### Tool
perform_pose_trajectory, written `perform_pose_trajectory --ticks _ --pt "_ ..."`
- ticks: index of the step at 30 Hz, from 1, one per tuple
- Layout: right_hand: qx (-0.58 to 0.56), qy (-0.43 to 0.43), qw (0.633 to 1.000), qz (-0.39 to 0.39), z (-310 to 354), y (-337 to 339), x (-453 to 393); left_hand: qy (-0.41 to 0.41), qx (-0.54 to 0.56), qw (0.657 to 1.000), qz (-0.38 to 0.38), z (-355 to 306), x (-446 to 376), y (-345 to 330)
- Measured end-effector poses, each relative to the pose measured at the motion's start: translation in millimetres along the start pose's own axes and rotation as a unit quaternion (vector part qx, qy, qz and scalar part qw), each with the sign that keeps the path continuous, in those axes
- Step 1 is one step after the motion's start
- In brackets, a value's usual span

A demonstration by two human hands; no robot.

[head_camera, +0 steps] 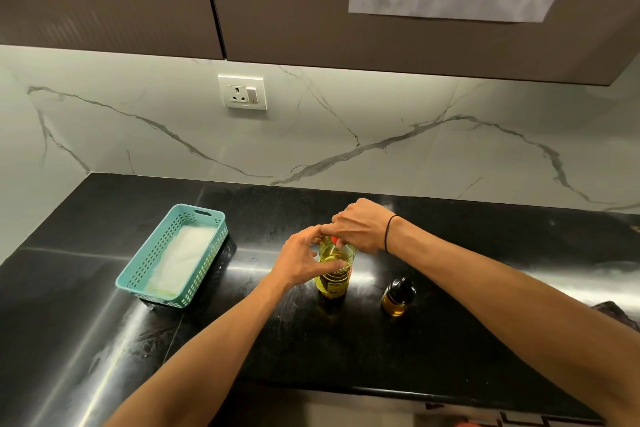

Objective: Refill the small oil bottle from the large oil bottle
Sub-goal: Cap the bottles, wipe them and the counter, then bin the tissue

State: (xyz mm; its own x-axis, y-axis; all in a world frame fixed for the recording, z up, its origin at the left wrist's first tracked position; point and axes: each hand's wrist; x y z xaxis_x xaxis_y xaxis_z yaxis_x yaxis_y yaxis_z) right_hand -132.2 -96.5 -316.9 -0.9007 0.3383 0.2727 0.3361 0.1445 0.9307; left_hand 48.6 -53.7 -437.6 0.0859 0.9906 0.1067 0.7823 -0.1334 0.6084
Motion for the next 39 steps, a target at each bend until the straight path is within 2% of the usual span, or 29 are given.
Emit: perform_pose_trajectory --ticks 6,9,12,16,20,27,34,39 --pt "-0.039 -0.060 0.997 -0.009 1.5 -6.5 3.2 -0.019 -0.031 0.999 0.011 -2.1 2.8 6.9" --pt "-0.058 -0.091 0.993 -0.050 5.9 -7.4 0.2 -0.021 -0.028 0.999 0.008 1.2 5.2 12.2" --pt "-0.077 -0.132 0.983 -0.097 11.5 -6.6 -10.8 -0.020 -0.007 1.000 -0.017 11.7 8.3 28.2" --pt "-0.122 -0.177 0.965 -0.152 24.8 -7.5 -41.6 0.019 0.013 0.995 -0.097 36.9 14.4 67.1" --pt "-0.143 -0.164 0.960 -0.178 40.1 -7.5 -85.9 0.057 -0.010 0.986 -0.158 65.7 28.6 109.0" --pt "-0.185 -0.111 0.963 -0.161 73.5 -2.3 -178.8 0.177 -0.023 0.956 -0.233 136.0 72.0 158.6" --pt "-0.252 -0.077 0.957 -0.117 107.8 -12.2 -266.7 0.258 0.001 0.923 -0.284 204.4 108.7 192.0" --pt "-0.323 -0.095 0.934 -0.121 117.1 -17.3 -329.7 0.286 0.018 0.909 -0.304 234.0 117.6 215.4"
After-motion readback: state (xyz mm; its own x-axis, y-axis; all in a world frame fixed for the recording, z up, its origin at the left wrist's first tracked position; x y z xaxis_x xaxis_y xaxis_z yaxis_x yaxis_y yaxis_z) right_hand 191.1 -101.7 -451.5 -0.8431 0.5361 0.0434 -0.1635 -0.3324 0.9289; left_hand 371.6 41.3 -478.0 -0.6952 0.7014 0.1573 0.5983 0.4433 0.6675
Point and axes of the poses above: each hand's wrist, its own x-axis away from the middle knuckle, its own y-axis out of the back of the hand, z = x × y, and after that the axes turned 12 degrees about y, right-handed
